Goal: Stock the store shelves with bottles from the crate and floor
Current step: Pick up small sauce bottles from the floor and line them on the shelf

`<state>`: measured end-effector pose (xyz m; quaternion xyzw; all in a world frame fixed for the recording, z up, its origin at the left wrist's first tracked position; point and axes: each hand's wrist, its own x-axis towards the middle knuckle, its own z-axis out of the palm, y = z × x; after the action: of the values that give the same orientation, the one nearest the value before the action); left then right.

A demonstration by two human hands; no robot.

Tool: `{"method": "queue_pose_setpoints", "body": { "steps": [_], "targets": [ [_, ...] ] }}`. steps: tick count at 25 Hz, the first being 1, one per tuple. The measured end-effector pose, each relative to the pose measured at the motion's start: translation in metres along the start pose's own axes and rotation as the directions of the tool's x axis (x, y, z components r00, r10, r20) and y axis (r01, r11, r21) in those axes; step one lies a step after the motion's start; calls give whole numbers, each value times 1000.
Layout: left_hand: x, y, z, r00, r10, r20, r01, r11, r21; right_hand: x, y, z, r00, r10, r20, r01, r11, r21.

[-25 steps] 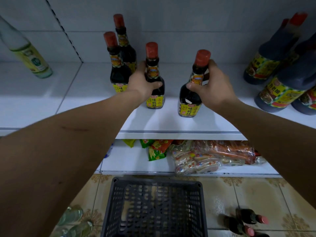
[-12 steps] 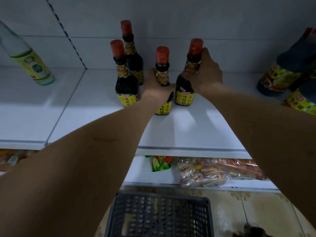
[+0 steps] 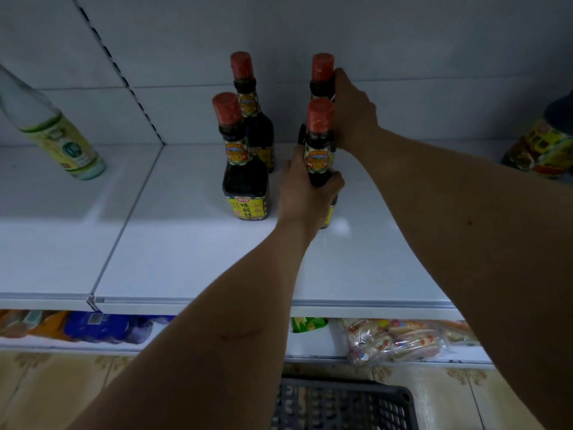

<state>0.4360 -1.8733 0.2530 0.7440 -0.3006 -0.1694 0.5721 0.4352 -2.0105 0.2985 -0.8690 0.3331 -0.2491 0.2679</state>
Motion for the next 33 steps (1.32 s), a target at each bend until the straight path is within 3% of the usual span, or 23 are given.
{"method": "queue_pose_setpoints", "body": {
  "steps": [7,10,11,16,20,24,26,28,30,33],
  "targets": [
    [3,-3,1,999,-22,41,24,999,-48,9,-2,12,997,65,40,-67,996,55],
    [0,-2,3,999,-11,40,15,994,-108,1,-4,11,955,168,245,-261,868,422],
    [-2,-2,3,999,-15,31,18,992,-126,-4,-3,11,940,204,273,-315,827,467],
    [-5,-2,3,999,-22,-25,21,999,-46,-59,27,-3,895,434,103,-431,780,454],
    [-36,-6,11,998,-24,-53,25,1000,9,-137,58,-27,878,462,-125,-324,766,555],
    [-122,-16,38,939,-15,-345,29,999,38,-236,85,-58,831,470,-298,-288,821,493],
    [-173,-18,58,908,-60,-414,88,995,50,-292,102,-72,828,474,-301,-314,836,451],
    [-218,-25,76,953,-46,-300,83,990,113,-347,119,-78,845,487,-219,-382,838,390],
    [-257,-34,99,999,-27,-37,33,988,150,-402,136,-82,854,513,-81,-471,831,297],
    [-301,-45,130,952,-60,301,-5,978,210,-471,160,-82,829,559,33,-548,797,253]
  ]
}}
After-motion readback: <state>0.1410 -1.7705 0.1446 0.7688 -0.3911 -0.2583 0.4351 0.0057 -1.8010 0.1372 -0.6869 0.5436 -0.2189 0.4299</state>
